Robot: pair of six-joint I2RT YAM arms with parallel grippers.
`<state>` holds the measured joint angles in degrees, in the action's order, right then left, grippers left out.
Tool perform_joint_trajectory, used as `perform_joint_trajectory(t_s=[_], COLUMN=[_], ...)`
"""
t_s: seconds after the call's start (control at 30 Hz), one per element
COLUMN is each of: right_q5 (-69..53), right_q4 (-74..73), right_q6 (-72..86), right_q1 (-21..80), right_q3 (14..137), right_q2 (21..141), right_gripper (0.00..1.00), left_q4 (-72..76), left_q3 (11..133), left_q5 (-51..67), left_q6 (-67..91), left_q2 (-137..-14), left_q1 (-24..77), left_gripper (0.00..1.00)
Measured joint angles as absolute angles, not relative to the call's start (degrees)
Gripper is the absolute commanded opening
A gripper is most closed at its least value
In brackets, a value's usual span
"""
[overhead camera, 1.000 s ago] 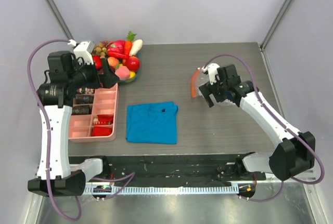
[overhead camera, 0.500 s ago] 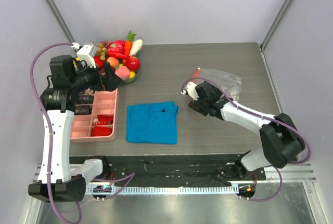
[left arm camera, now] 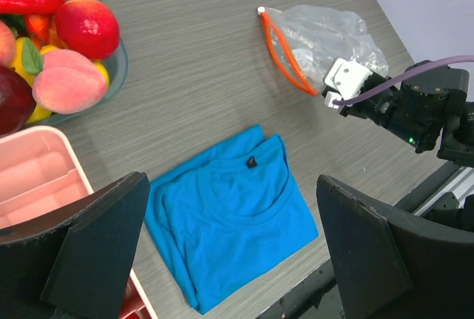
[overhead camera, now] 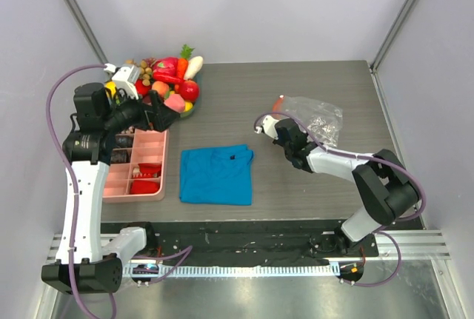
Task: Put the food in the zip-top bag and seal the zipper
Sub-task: Pick up the zipper food storage bag at the center of the board, then open the zipper of the food storage bag.
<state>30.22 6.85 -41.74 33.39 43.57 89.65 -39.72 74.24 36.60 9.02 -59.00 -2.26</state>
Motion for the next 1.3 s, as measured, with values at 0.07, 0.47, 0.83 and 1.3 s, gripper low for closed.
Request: perform_joint_trajectory(t_s=[0.07,0.47,0.83,1.3], right_q5=[29.28,1.98,-24.97,-37.1], right_q4=[5.58,-20.86,-41.85,-49.41], right_q6=[-40.99,-34.41,-40.21,-41.67], right_q1=[33.39,27.59,27.53,27.53], right_q3=[43.86,60.73,71.13,74.04], right_q2=[89.21,73.32,67.75,68.12], right_gripper=[0.01,0.01,0.01,0.01], left_q4=[-39.07,-37.6,-38.61,-39.38], left_q3=[74.11,74.89,74.0,70.98], left_q5=[37.06,35.59,38.61,25.02], left_q6=[9.02,5.74,-11.49,-26.04], left_q2=[-59.02,-60.36,-59.81,-63.61], left_q1=[-2.26,-1.93,14.28,41.91], left_gripper=[1.0,1.0,0.96,0.7])
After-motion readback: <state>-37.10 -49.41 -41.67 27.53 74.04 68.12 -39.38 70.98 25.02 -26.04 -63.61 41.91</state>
